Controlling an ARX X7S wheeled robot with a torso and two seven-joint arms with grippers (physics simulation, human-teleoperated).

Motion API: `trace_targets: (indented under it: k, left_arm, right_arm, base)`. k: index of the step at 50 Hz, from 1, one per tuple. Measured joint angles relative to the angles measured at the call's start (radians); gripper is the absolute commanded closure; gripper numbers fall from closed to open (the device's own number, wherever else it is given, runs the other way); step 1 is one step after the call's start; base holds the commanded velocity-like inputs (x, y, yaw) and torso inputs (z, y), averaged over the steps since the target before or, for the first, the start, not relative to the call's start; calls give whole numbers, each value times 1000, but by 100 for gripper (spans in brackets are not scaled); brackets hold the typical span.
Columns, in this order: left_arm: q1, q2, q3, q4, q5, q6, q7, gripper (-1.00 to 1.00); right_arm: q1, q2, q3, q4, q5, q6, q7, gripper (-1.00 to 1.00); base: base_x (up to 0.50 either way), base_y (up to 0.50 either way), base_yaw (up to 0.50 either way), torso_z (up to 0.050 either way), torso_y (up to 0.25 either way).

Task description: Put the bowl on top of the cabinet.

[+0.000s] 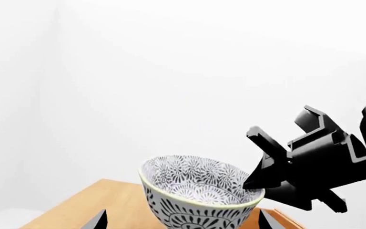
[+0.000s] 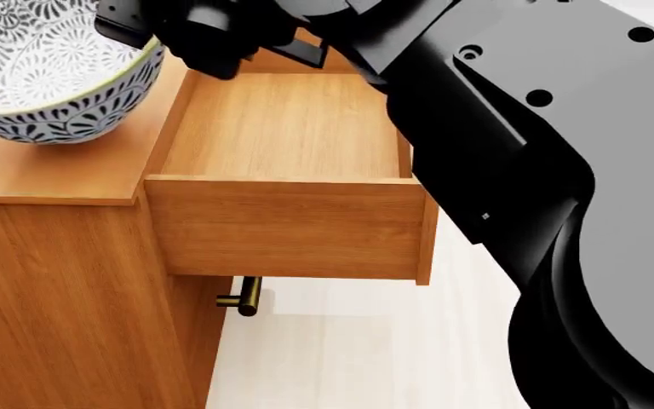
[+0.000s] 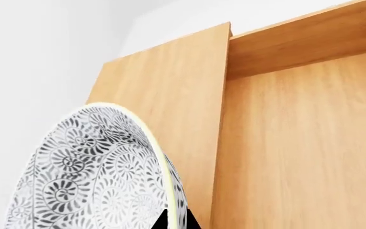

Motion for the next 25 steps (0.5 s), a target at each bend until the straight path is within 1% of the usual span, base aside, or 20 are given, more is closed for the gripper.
trace_targets:
  k: [12,25]
  left_arm:
    - [-6,-12,15,-2,3,15,-8,-100]
    - [-12,-23,27,-5,6,30,-16,-100]
  right_arm:
    - [-1,0,1,4,4,11,23,100]
    - [-3,0,1,12,4,11,10,100]
  base:
    - [0,0,0,0,1]
    - [0,0,0,1,0]
